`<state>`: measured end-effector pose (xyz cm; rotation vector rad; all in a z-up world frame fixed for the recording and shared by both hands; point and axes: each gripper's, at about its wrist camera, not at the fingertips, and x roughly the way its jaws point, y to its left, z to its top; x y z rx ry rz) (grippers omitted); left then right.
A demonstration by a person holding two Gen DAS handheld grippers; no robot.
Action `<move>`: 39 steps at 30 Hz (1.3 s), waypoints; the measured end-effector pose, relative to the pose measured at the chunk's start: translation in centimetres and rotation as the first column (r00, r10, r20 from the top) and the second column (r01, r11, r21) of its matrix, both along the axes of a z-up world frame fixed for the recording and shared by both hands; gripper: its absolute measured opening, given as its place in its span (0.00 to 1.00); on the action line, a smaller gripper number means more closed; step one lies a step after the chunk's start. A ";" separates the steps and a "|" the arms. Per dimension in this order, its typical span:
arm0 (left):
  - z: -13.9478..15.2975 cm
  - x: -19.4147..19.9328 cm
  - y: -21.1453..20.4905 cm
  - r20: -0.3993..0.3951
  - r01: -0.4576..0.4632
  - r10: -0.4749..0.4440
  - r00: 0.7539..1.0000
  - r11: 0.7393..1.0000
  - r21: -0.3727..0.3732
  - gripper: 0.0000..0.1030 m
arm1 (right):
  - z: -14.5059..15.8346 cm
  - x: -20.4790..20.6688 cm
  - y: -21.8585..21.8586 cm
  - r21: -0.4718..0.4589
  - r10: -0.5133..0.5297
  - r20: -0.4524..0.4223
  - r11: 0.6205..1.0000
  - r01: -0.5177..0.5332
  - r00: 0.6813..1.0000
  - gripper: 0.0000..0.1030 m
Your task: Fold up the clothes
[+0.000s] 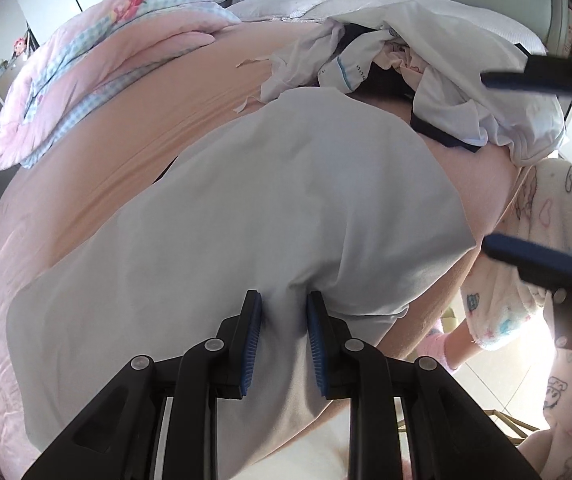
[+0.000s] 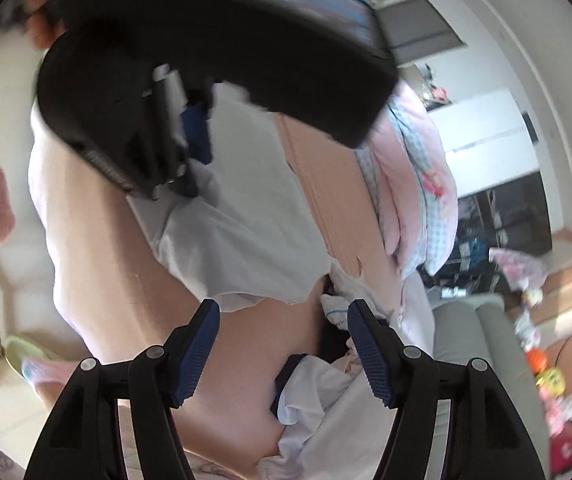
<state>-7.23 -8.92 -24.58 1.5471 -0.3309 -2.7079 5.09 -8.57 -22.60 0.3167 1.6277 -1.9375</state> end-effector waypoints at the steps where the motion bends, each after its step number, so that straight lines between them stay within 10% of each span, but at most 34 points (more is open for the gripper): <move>1: 0.0 0.0 -0.1 0.000 -0.002 0.002 1.000 1.000 0.009 0.20 | -0.5 0.3 -0.2 0.029 0.026 -0.008 0.999 -0.025 1.000 0.64; 6: 0.0 0.0 -0.3 0.000 -0.003 0.003 1.000 0.999 0.036 0.20 | -1.7 1.0 -1.2 0.094 0.079 0.005 0.992 -0.079 0.997 0.64; 16: 0.6 -0.1 -2.5 0.006 -0.028 0.027 1.000 0.983 0.182 0.20 | -8.1 1.2 -2.9 0.381 0.307 -0.238 0.902 -0.202 0.921 0.64; 24: 1.2 0.6 -2.8 0.002 -0.029 0.029 1.000 0.973 0.231 0.20 | -7.8 -0.3 -4.0 0.311 0.225 -0.211 0.938 -0.153 0.951 0.62; 30: 2.1 1.0 -2.8 0.012 -0.041 0.039 0.999 0.967 0.251 0.20 | -7.9 -0.9 -4.6 0.293 0.167 -0.142 0.949 -0.119 0.976 0.21; 34: 2.2 0.6 -3.4 0.035 -0.087 0.082 0.996 0.974 0.209 0.24 | -7.5 -1.0 -5.5 0.250 0.133 -0.137 0.964 -0.095 0.982 0.20; 37: 2.8 1.5 -3.8 0.015 -0.112 0.111 0.994 0.979 0.172 0.35 | -6.8 -1.0 -5.7 0.206 0.108 -0.120 0.975 -0.081 0.987 0.20; 39: 3.3 2.4 -4.4 0.006 -0.128 0.129 0.992 0.977 0.169 0.64 | -6.0 -1.2 -5.6 0.154 0.082 -0.095 0.986 -0.066 0.992 0.20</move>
